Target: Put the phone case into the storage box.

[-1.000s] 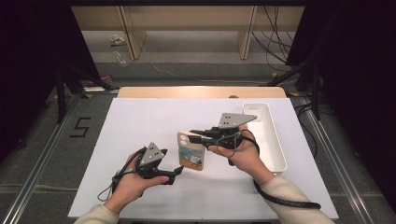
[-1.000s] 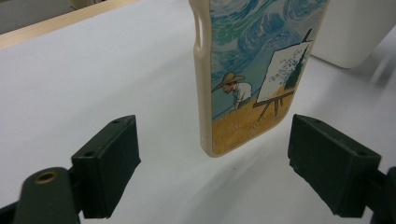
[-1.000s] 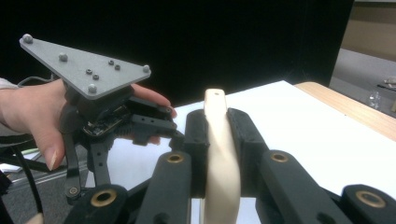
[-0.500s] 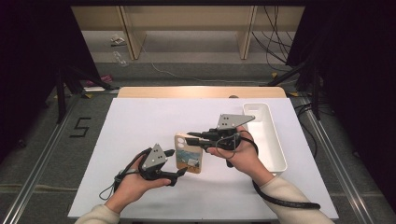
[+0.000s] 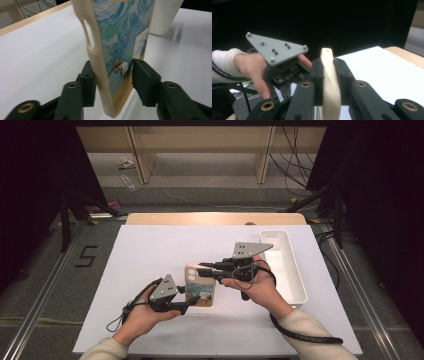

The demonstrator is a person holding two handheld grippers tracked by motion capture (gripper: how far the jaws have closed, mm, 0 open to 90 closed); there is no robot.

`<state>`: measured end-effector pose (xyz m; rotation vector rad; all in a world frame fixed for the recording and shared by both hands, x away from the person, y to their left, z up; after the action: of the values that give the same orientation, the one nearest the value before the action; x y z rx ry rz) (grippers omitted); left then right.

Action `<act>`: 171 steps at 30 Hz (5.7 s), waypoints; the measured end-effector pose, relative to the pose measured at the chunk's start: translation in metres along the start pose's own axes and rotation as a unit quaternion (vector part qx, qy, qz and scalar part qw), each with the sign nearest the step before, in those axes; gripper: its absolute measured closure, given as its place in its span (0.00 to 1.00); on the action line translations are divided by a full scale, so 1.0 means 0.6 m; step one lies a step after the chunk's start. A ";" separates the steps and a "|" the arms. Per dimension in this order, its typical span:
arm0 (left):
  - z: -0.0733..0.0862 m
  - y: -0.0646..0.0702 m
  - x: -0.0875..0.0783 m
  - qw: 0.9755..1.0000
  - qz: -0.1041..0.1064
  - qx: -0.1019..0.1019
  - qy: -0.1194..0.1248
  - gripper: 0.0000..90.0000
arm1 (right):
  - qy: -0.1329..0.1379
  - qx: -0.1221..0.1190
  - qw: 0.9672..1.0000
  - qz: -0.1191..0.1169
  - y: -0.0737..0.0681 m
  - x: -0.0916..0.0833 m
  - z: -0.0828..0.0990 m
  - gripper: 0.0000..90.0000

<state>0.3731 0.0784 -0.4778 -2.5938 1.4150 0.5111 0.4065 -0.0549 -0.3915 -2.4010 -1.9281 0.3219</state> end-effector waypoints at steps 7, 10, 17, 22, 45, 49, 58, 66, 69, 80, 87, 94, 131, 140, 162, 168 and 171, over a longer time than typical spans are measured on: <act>-0.007 -0.002 -0.008 1.000 -0.004 -0.031 0.002 0.81 | 0.008 0.000 1.000 0.004 0.007 -0.006 -0.003 0.88; -0.009 -0.003 -0.011 0.999 -0.004 -0.039 0.004 0.87 | 0.012 0.001 1.000 0.005 0.010 -0.008 -0.003 0.88; -0.014 -0.001 -0.013 0.999 0.000 -0.049 0.007 0.88 | 0.025 0.001 1.000 0.002 0.010 -0.009 -0.007 0.82; -0.013 -0.002 -0.013 0.999 -0.001 -0.050 0.006 0.88 | 0.027 0.001 1.000 0.001 0.011 -0.008 -0.007 0.79; -0.022 -0.008 -0.012 0.996 -0.053 -0.073 0.019 0.88 | 0.081 0.029 0.993 0.081 0.040 -0.015 -0.021 0.16; -0.026 -0.008 -0.005 0.993 -0.085 -0.080 0.022 0.88 | 0.083 0.050 0.986 0.136 0.055 -0.016 -0.015 0.13; -0.033 -0.007 0.013 0.989 -0.129 -0.074 0.017 0.88 | 0.057 0.021 0.987 0.151 0.036 0.006 -0.006 0.00; -0.039 0.005 0.033 0.989 -0.127 -0.069 0.014 0.88 | 0.050 0.022 0.981 0.184 0.041 0.010 0.004 0.00; -0.041 0.007 0.037 0.989 -0.127 -0.068 0.013 0.88 | 0.050 0.024 0.981 0.186 0.042 0.012 0.005 0.00; -0.040 0.013 0.045 0.990 -0.127 -0.066 0.011 0.88 | 0.050 0.025 0.978 0.199 0.042 0.017 0.010 0.00; -0.041 0.014 0.046 0.990 -0.127 -0.066 0.012 0.88 | 0.051 0.025 0.978 0.201 0.043 0.017 0.012 0.02; -0.040 0.015 0.047 0.990 -0.125 -0.069 0.013 0.88 | 0.054 0.022 0.977 0.207 0.043 0.016 0.012 0.11; -0.043 0.024 0.030 0.996 -0.087 -0.013 -0.019 0.16 | 0.060 0.010 0.973 0.224 0.046 0.002 -0.002 0.13; -0.026 0.012 0.005 0.996 -0.080 -0.004 -0.048 0.00 | 0.066 0.009 0.971 0.232 0.052 -0.009 -0.011 0.13; 0.000 -0.023 -0.046 0.994 -0.100 -0.010 -0.048 0.00 | 0.075 0.005 0.965 0.250 0.068 -0.033 -0.026 0.13; 0.003 -0.026 -0.050 0.994 -0.101 -0.011 -0.050 0.00 | 0.079 0.005 0.963 0.256 0.074 -0.041 -0.031 0.13; 0.005 -0.028 -0.053 0.993 -0.103 -0.010 -0.052 0.00 | 0.081 0.006 0.962 0.260 0.076 -0.046 -0.034 0.13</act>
<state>0.3709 0.1134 -0.4701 -2.6458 1.1016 0.6211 0.4486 -0.0900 -0.3753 -2.7888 -1.2031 0.1426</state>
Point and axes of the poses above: each handheld gripper's, and its own axes: x roughly forward along the jaws, z roughly out of its underside, y roughly to its right, the point moved 7 cm from there along x, roughly forward along the jaws, and after that the axes turned 6 degrees about y, right-handed, at the moved point
